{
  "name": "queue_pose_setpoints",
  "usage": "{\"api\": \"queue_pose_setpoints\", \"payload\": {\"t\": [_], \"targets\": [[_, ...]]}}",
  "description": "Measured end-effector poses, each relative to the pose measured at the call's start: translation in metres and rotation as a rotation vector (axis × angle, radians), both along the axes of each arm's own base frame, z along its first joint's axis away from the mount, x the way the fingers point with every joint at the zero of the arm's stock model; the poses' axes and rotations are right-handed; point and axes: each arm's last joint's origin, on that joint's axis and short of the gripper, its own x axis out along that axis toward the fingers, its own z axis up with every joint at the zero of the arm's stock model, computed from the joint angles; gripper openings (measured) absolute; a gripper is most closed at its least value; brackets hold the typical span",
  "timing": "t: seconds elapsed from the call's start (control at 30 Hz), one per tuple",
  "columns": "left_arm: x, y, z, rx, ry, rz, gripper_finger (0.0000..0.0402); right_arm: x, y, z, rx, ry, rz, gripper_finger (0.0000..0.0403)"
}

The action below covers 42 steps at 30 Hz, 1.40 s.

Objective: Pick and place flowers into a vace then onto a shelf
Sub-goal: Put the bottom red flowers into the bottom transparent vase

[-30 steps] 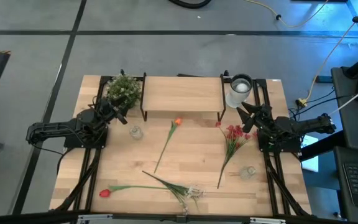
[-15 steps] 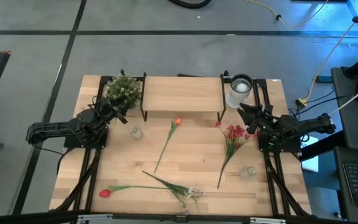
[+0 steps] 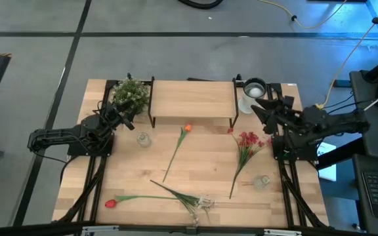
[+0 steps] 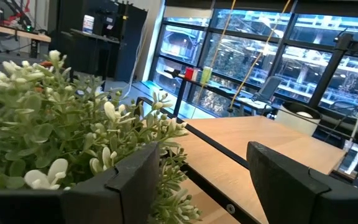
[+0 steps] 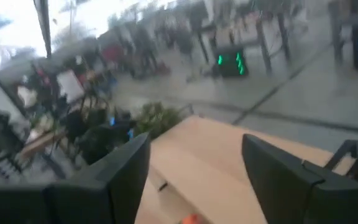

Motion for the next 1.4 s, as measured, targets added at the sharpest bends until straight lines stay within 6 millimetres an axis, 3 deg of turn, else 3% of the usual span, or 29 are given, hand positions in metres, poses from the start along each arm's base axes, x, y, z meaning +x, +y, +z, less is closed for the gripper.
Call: {"api": "queue_pose_setpoints", "payload": {"t": [0.27,0.43,0.63,0.9,1.23,1.4], "targets": [[0.000,0.000,0.000,0.000,0.000,0.001,0.0235,0.037,0.011,0.062,0.328,0.244,0.008,0.0255],[0.000,0.000,-0.001,-0.001,0.007,0.003,0.0235,0.057,0.020,0.065,0.565,0.499,-0.003,0.0255],[0.000,0.000,-0.001,-0.003,0.006,0.019,0.0235,0.090,0.040,0.024,0.911,0.786,-0.135,0.0242],[0.000,0.000,-0.001,-0.003,0.012,0.017,0.0235,0.128,0.068,-0.043,1.115,0.983,-0.330,0.0219],[0.000,0.000,-0.001,-0.003,0.013,0.016,0.0235,0.135,0.082,-0.099,1.260,1.061,-0.564,0.0218],[0.000,0.000,-0.001,0.017,0.036,0.017,0.0235,0.135,0.082,-0.124,1.301,1.047,-0.565,0.0218]]}}
